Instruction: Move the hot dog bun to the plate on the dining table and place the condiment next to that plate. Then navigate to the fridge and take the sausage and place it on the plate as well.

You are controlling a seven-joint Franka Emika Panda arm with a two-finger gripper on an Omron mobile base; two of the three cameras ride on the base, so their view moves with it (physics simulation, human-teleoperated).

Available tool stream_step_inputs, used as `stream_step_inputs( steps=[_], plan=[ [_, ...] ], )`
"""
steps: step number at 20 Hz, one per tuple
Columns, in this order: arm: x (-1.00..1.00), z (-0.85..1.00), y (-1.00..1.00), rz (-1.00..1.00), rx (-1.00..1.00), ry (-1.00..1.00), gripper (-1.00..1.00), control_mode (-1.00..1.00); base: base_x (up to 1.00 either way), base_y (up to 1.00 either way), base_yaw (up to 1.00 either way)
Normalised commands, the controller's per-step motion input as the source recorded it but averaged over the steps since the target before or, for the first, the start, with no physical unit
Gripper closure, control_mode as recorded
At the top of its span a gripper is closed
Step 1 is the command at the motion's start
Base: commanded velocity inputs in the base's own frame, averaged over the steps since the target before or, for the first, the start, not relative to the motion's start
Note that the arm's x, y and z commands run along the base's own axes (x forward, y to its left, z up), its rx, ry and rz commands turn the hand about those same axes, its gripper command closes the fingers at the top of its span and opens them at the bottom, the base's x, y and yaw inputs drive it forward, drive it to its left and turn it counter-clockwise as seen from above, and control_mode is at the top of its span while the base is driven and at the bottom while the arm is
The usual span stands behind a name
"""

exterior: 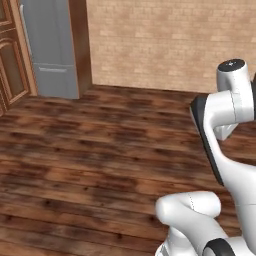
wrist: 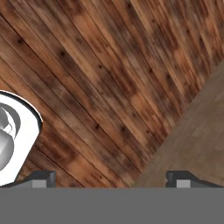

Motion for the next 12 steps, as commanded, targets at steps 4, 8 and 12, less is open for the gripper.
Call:
stream_step_inputs(
  steps=[4, 8, 12],
  plan=[
    [0.0, 0.0, 0.0, 0.0, 0.0, 0.0, -1.0, 1.0, 1.0, 0.63, -0.13],
    [0.0, 0.0, 0.0, 0.0, 0.0, 0.0, -1.0, 1.0, 1.0, 0.78, -0.17],
    [0.0, 0.0, 0.0, 0.0, 0.0, 0.0, -1.0, 1.0, 1.0, 0.85, -0.18]
  ],
)
